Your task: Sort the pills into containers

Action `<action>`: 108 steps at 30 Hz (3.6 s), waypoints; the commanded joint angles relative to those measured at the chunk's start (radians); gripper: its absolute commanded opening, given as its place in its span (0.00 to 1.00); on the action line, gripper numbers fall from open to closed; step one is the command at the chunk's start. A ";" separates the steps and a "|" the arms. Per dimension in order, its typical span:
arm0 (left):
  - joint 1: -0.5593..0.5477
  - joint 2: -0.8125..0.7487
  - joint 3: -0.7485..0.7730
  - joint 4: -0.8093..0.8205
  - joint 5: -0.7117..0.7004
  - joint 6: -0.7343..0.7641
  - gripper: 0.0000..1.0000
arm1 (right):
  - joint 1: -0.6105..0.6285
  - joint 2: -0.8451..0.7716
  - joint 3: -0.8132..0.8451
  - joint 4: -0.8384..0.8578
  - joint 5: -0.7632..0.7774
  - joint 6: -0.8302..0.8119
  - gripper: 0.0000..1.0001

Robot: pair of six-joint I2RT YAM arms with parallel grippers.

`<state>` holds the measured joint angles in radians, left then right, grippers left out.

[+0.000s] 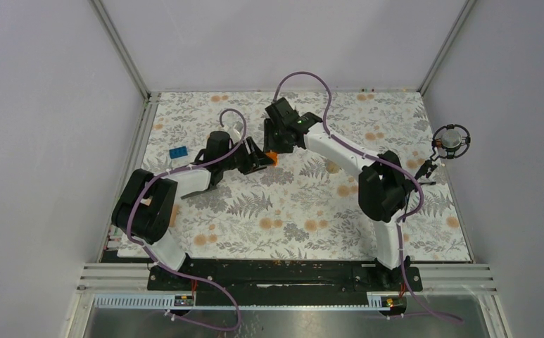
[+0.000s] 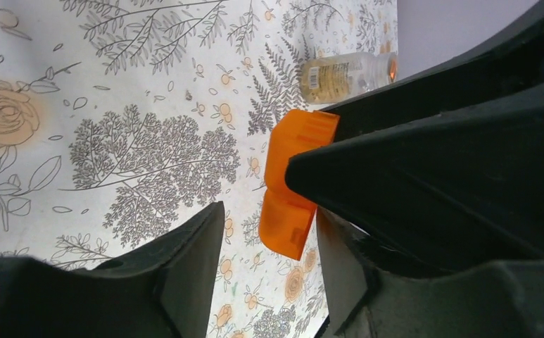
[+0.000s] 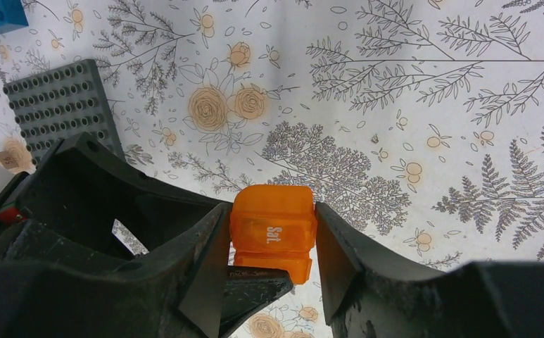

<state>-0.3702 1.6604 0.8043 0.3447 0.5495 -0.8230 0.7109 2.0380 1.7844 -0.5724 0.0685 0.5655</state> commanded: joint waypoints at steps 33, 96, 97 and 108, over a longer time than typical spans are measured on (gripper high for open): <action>0.111 -0.080 -0.092 0.507 0.208 -0.216 0.00 | -0.233 -0.273 -0.443 0.527 -0.473 0.006 0.65; 0.130 -0.252 -0.054 -0.129 0.048 0.386 0.99 | -0.246 -0.098 -0.519 0.397 -0.532 -0.213 0.09; 0.130 -0.264 -0.069 -0.124 0.040 0.379 0.99 | -0.246 -0.095 -0.520 0.390 -0.524 -0.211 0.11; 0.130 -0.352 -0.118 -0.167 -0.113 0.351 0.99 | -0.246 -0.214 -0.458 0.245 -0.319 -0.193 0.73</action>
<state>-0.2462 1.3571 0.6823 0.1715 0.5259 -0.4717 0.4644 1.9293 1.2629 -0.2420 -0.3573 0.3893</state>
